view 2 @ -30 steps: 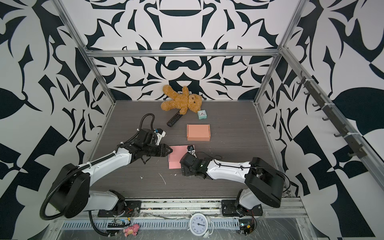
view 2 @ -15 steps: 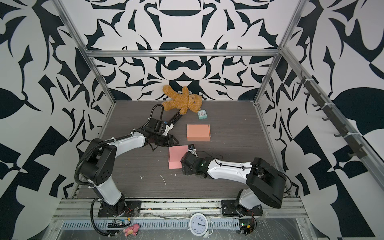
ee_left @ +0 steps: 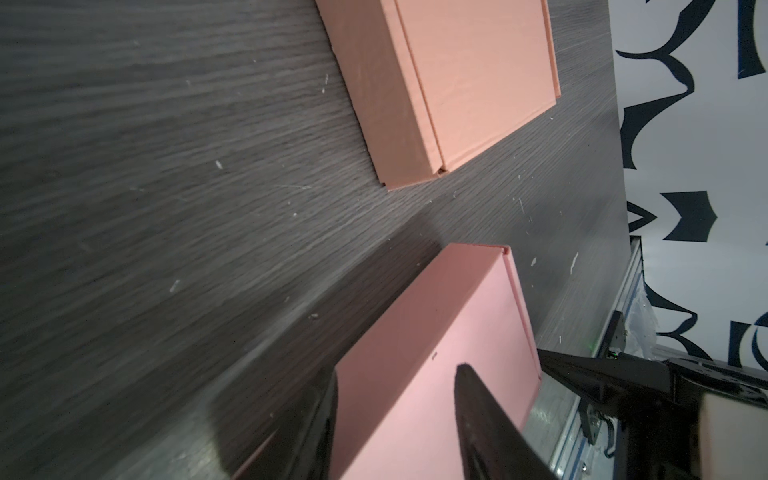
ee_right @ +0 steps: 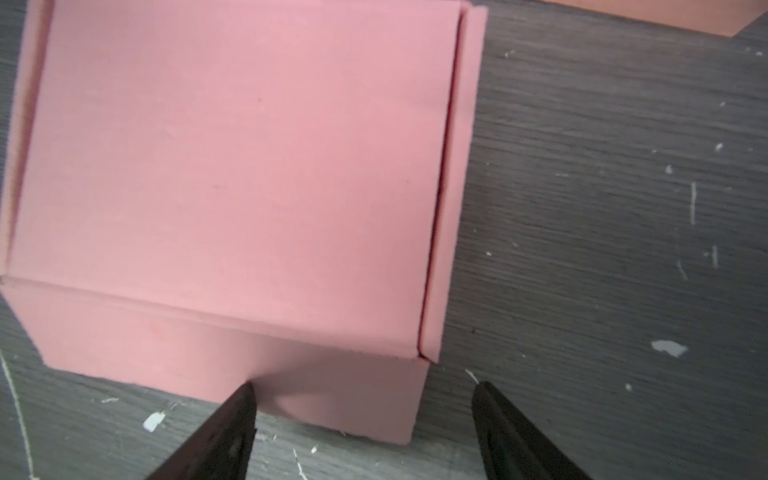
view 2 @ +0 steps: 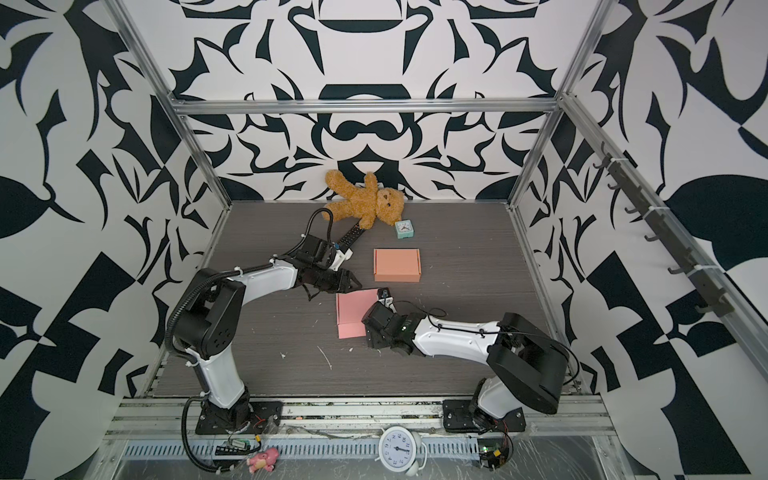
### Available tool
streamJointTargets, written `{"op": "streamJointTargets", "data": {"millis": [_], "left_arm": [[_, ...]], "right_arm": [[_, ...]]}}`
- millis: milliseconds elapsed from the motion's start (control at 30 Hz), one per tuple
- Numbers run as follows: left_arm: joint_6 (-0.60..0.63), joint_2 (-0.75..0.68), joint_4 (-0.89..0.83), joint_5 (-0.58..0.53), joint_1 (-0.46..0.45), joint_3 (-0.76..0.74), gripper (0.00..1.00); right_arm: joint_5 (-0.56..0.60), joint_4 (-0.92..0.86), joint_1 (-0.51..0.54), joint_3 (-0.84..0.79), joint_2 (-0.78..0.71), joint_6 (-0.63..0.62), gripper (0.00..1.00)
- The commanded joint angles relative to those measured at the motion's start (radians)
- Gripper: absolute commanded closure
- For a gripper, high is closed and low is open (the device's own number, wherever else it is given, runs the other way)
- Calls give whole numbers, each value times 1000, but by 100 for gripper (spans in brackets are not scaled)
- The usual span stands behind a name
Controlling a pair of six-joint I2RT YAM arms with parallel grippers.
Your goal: Fold the paper box
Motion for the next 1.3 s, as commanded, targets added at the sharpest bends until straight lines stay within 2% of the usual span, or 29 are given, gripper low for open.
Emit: {"op": "streamJointTargets", "data": {"millis": [0, 867, 1267], "left_arm": [[19, 16, -15, 46, 3, -13, 52], [-20, -67, 48, 81, -3, -167, 56], [-81, -119, 126, 76, -5, -265, 59]], "right_arm": [[28, -8, -9, 32, 11, -20, 17], [24, 14, -46, 47, 56, -43, 17], [24, 14, -45, 36, 43, -38, 17]]}}
